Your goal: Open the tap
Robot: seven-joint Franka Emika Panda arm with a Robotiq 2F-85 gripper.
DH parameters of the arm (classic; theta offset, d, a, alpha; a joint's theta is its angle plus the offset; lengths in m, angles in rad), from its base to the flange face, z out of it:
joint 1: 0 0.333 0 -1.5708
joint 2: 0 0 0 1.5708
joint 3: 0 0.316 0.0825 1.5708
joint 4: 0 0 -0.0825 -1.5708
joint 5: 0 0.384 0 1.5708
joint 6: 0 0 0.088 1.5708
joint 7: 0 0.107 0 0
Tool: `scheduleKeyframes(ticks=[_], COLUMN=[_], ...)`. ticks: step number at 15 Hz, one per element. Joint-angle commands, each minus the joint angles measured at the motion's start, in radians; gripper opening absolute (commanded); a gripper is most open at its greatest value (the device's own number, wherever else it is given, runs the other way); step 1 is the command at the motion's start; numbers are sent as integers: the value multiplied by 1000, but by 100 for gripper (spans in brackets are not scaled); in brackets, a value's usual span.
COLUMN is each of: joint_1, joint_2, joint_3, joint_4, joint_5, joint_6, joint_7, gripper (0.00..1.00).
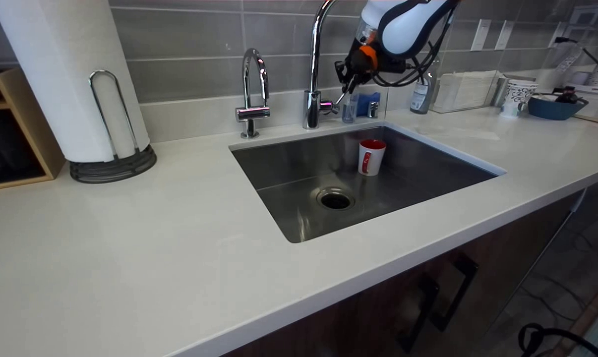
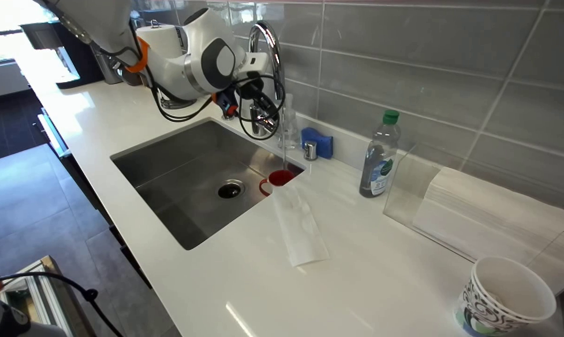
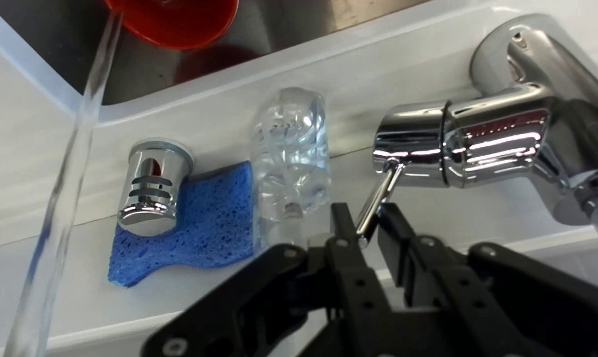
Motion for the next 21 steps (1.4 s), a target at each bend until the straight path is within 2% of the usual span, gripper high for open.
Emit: scheduleKeyframes(ticks=[1,10,11,12,15,16,19,21], joint_1=[74,185,194,202,219,193,171,153], joint_2=[-51,-81,-84,-88,-117,-133,-171,-195], joint_3=[-38,-87,-90,-88,-63,-24,33,71], joint_4=[-56,-55,-53,-56,-73,-73,-67,-60], joint_5=[-95,-197,-197,-189,-133,-140,-122,-122], joint_6=[32,-35,-57,-64,-147,-210,-426,-558], joint_7=[36,115,125,131,137,158,227,299], gripper=[5,5,45,46,65,71,93,100])
